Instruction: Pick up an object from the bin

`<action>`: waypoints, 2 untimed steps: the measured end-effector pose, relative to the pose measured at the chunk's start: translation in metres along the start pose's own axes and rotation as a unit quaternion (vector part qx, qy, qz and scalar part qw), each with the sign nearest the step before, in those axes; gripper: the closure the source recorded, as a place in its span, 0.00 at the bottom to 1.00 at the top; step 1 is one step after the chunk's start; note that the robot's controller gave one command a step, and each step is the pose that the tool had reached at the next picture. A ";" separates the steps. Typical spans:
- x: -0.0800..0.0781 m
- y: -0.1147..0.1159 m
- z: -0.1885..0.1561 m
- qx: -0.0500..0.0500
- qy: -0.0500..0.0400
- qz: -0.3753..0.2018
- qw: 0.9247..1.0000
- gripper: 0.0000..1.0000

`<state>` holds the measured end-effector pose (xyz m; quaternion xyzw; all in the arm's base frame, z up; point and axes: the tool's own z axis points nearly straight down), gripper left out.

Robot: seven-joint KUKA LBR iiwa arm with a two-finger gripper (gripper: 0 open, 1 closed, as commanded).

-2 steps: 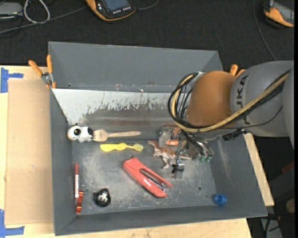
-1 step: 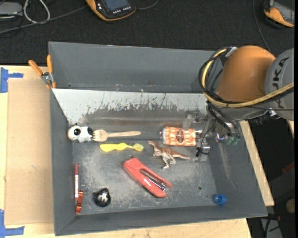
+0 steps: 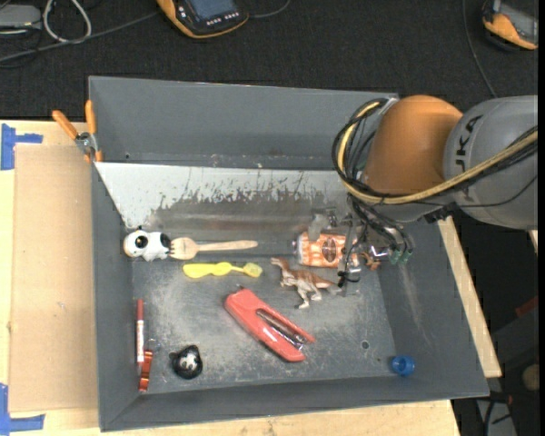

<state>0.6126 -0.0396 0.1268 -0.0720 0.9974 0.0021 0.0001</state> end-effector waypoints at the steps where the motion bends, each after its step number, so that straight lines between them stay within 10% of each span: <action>1: 0.013 -0.001 -0.043 0.002 -0.001 0.031 1.000 0.00; 2: 0.016 0.020 -0.077 -0.001 0.003 -0.032 0.999 0.00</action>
Offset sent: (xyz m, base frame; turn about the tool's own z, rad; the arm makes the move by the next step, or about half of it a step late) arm -0.0206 0.0201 0.0830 -0.0733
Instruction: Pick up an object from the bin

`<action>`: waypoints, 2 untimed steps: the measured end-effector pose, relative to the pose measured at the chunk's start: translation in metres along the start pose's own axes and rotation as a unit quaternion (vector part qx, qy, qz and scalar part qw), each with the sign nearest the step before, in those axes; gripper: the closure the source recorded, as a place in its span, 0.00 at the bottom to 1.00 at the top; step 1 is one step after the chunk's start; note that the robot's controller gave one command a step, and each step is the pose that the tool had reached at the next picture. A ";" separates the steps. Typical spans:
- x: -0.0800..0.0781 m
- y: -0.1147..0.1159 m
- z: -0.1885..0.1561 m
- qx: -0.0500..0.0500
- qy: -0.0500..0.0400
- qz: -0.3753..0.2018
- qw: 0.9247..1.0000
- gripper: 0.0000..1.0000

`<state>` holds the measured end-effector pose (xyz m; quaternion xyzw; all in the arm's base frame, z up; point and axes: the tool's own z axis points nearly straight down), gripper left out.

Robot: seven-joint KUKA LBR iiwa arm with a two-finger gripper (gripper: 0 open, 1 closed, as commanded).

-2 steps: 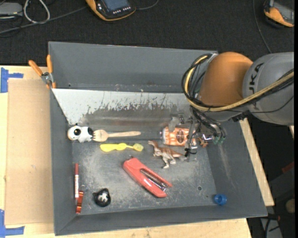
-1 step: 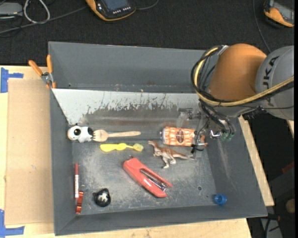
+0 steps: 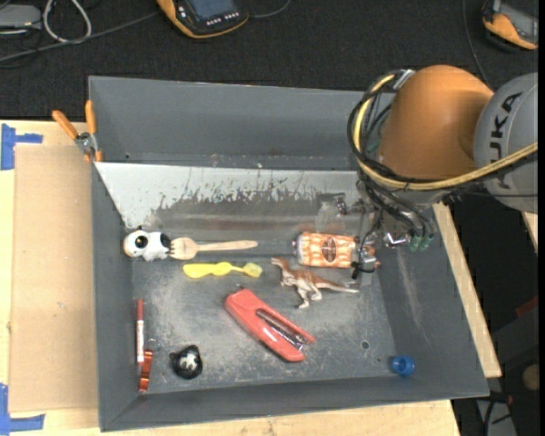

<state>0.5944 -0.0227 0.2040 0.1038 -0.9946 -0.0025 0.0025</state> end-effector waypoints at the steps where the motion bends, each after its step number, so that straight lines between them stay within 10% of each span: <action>1: -0.008 -0.006 0.067 0.002 -0.008 0.082 0.997 0.00; 2: -0.009 0.008 0.133 0.001 -0.008 0.036 0.999 1.00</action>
Offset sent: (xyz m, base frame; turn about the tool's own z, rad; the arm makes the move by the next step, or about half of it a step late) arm 0.0061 0.0100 -0.1340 0.0731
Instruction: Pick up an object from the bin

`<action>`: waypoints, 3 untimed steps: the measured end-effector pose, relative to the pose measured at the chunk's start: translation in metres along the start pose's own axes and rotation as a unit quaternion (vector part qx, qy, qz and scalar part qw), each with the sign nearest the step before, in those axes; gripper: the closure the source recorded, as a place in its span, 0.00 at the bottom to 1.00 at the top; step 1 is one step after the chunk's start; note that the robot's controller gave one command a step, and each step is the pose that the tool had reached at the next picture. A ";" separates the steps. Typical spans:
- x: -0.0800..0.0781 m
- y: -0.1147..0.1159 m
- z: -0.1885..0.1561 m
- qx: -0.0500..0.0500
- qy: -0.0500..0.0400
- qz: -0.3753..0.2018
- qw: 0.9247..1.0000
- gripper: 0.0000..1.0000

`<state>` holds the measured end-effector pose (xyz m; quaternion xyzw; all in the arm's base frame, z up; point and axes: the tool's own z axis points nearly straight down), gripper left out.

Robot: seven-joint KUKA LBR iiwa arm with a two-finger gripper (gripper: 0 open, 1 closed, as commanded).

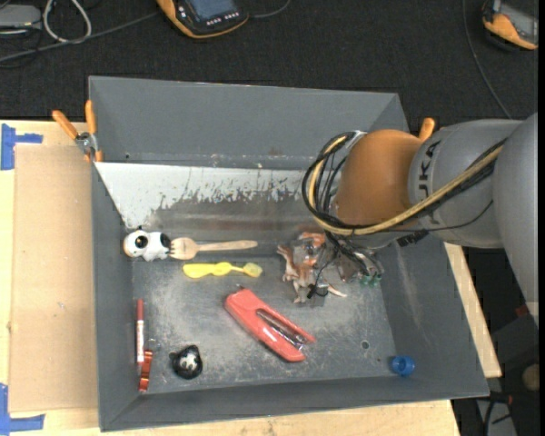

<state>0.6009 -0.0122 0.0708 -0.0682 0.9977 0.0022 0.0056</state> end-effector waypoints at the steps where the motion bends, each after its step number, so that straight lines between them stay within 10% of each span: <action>1: 0.000 0.000 0.000 0.000 0.000 0.000 1.000 1.00; 3: -0.002 0.003 -0.105 -0.001 0.001 -0.004 1.000 1.00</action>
Offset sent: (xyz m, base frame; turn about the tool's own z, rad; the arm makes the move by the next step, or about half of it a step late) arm -0.0089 0.0071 0.1594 -0.0369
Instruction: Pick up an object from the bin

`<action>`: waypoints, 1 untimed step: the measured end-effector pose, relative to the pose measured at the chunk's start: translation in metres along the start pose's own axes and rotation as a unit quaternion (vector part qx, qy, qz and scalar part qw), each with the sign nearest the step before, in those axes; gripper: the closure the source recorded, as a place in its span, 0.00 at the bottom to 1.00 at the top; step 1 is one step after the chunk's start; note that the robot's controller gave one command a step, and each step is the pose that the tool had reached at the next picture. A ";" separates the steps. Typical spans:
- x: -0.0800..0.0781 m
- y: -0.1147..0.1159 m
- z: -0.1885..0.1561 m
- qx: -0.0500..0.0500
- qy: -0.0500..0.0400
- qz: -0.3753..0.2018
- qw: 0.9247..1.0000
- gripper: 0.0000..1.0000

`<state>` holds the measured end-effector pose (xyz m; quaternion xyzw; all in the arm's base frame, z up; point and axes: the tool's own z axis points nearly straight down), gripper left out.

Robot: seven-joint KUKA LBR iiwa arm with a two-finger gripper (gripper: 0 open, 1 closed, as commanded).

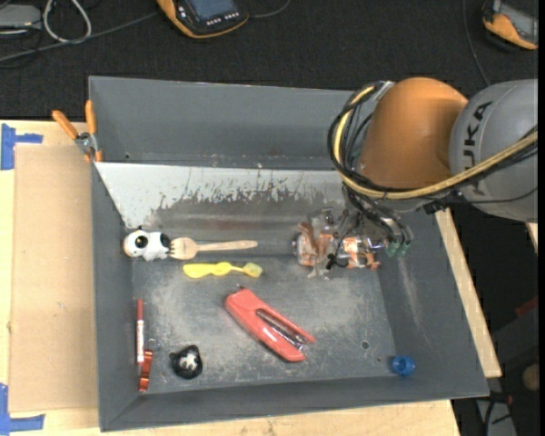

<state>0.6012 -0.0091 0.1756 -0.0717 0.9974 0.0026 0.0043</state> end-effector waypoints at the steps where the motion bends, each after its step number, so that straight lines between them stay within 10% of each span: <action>1: -0.003 0.005 -0.073 -0.001 0.001 -0.027 1.000 1.00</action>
Offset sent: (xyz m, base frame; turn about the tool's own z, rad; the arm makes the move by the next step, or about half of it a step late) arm -0.0070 0.0065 0.1983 0.0293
